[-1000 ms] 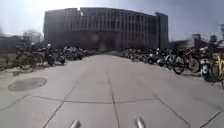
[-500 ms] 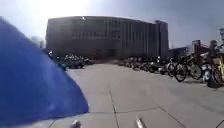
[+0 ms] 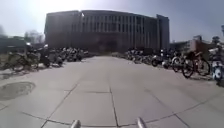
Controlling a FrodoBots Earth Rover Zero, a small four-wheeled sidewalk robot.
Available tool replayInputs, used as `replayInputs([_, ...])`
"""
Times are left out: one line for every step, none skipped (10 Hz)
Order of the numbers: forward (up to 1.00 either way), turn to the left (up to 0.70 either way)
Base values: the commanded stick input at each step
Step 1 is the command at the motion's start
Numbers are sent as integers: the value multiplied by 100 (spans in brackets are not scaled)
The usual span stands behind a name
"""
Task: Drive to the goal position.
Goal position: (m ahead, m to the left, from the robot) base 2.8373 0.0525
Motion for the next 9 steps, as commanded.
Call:
replayInputs([100, 0])
replayInputs([100, 0])
replayInputs([100, 0])
replayInputs([100, 0])
replayInputs([100, 0])
replayInputs([100, 0])
replayInputs([100, 0])
replayInputs([100, 0])
replayInputs([100, 0])
